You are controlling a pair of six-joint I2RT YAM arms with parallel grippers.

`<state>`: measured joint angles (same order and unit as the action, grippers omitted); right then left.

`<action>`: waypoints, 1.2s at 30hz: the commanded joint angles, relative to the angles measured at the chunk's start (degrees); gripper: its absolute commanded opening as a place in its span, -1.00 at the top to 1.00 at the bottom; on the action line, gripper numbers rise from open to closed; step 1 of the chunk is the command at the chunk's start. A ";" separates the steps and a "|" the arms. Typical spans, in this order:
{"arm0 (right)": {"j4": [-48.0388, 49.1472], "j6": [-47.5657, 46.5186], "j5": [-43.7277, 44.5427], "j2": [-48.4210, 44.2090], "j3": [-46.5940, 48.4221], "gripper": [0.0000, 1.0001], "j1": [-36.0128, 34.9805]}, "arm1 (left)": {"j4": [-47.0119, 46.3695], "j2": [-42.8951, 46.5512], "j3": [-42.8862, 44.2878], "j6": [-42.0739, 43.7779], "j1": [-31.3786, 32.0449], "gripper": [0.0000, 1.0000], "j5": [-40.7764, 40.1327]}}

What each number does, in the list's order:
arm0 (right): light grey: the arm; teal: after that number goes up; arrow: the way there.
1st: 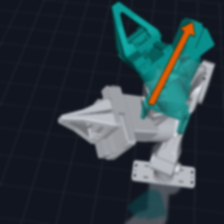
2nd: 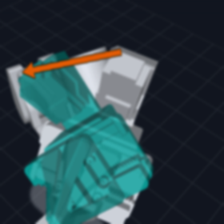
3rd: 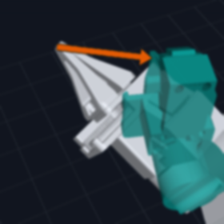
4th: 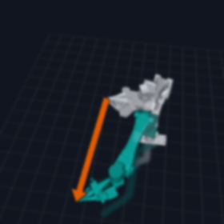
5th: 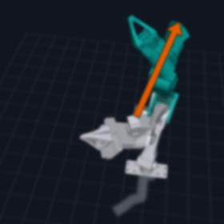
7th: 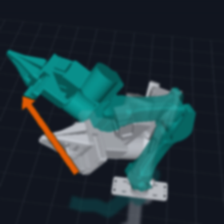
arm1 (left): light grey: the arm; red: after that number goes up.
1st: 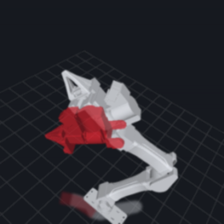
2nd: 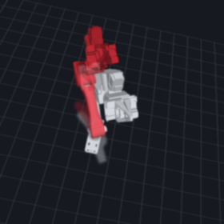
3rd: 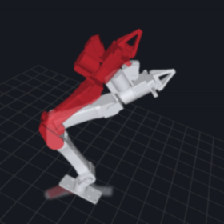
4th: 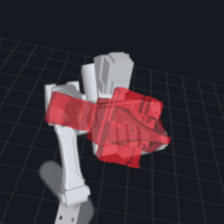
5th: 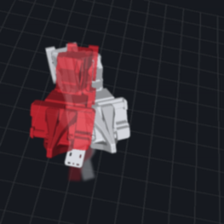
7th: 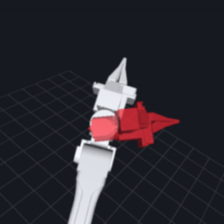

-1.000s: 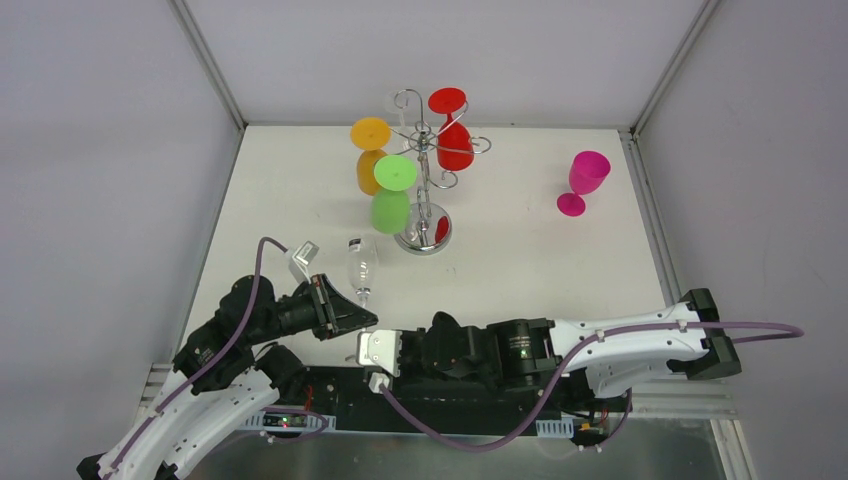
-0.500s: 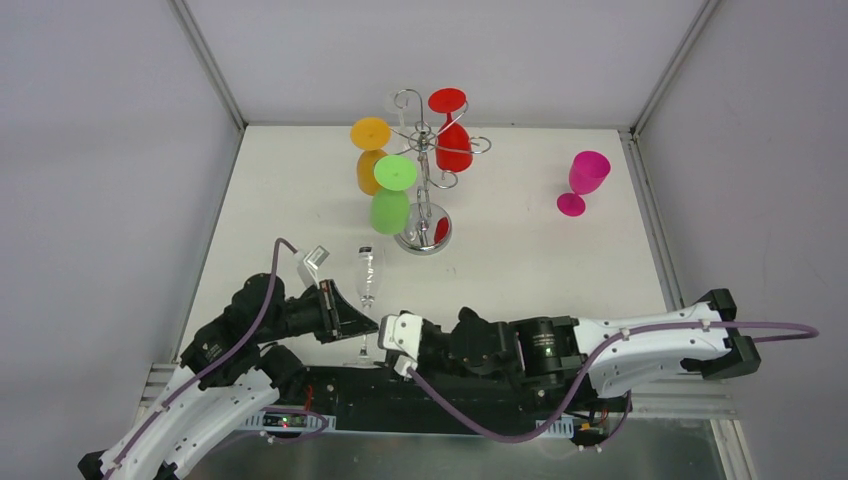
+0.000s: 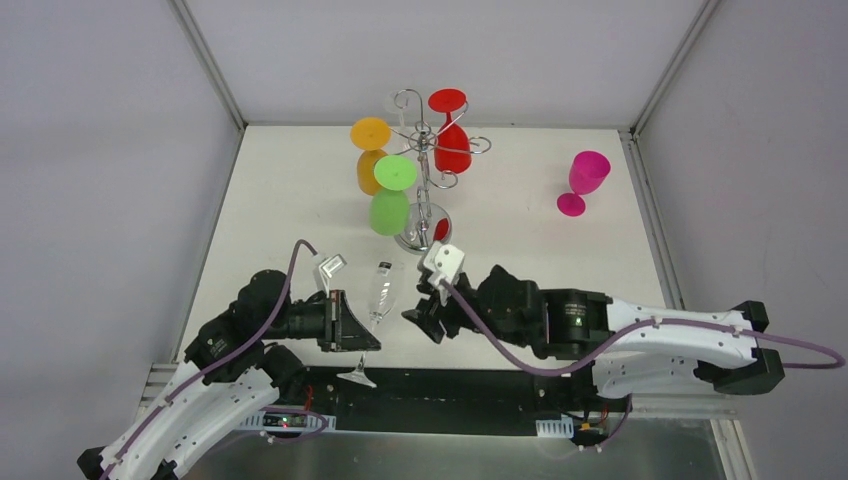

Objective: Take the wine glass off the wine glass rack
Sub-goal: Place the wine glass at the center of the board.

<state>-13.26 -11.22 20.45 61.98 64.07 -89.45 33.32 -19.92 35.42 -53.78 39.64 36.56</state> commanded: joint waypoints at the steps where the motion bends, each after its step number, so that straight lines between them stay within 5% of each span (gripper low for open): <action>1: -5.31 8.87 -5.15 -2.66 4.66 -0.09 5.80 | -2.87 0.52 0.58 3.33 -0.57 1.00 8.12; 18: -7.05 24.50 -37.99 -4.61 6.09 -0.17 24.77 | -0.76 4.64 3.12 10.38 -0.53 1.00 19.67; 36: -1.09 30.10 -58.20 2.24 8.43 -0.11 29.54 | 0.65 8.05 5.11 13.40 -0.53 1.00 24.52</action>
<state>-18.33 16.97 -31.46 62.96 68.86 -60.14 36.49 -13.15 37.41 -42.44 39.64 57.39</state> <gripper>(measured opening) 0.565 0.106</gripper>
